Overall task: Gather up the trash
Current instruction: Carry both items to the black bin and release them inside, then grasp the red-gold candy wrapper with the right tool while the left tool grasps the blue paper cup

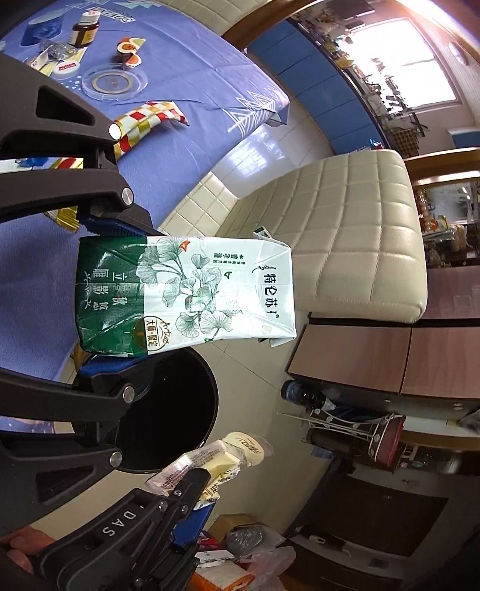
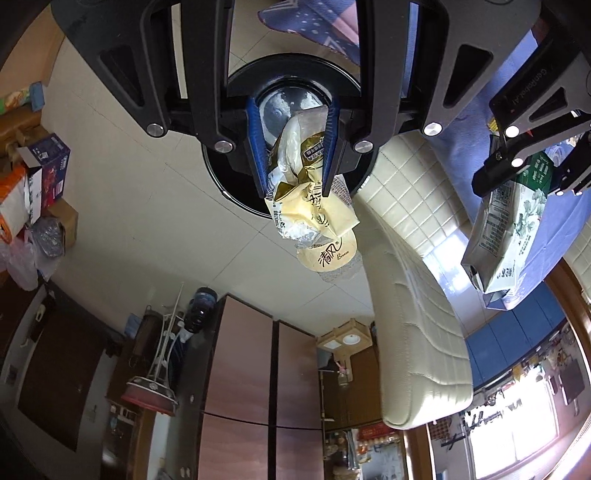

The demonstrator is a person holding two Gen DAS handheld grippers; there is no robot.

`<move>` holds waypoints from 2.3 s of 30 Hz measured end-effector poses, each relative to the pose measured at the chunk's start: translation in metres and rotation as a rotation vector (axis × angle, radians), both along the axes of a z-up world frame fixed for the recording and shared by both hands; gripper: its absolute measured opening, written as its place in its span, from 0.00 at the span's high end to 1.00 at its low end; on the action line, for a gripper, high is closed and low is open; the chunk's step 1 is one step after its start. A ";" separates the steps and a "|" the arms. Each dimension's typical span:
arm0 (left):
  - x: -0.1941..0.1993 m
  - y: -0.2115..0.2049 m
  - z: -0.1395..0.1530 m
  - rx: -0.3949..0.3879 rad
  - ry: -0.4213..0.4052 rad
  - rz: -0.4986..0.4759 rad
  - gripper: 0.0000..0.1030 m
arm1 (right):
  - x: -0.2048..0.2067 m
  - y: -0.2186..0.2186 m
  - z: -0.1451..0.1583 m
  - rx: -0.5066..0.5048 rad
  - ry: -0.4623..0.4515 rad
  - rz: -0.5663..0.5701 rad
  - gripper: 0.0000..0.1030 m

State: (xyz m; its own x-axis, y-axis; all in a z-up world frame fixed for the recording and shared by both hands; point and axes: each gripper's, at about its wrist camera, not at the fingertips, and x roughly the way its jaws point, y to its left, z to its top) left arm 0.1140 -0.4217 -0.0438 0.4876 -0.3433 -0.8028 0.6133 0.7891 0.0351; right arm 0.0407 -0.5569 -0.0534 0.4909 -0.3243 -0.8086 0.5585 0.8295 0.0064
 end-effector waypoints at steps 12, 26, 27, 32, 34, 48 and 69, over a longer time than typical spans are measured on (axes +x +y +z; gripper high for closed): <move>-0.021 -0.040 -0.005 0.006 0.003 -0.072 0.52 | -0.032 -0.027 -0.002 -0.103 0.007 -0.154 0.26; -0.049 -0.077 0.007 -0.023 -0.056 -0.150 0.26 | -0.061 -0.055 0.001 -0.119 0.009 -0.236 0.26; -0.048 -0.075 0.006 -0.023 -0.050 -0.146 0.26 | -0.062 -0.056 0.001 -0.114 0.007 -0.235 0.26; -0.036 -0.057 0.005 -0.018 -0.033 -0.084 0.26 | -0.057 -0.046 0.004 -0.102 -0.004 -0.188 0.26; -0.029 -0.045 0.006 -0.017 -0.021 -0.048 0.26 | -0.050 -0.037 0.007 -0.102 -0.009 -0.153 0.26; -0.001 0.084 0.009 -0.014 -0.014 0.251 0.26 | 0.010 0.069 0.020 -0.117 -0.057 0.140 0.26; -0.005 0.259 -0.013 0.033 0.013 0.628 0.26 | 0.060 0.217 0.000 -0.097 -0.032 0.495 0.26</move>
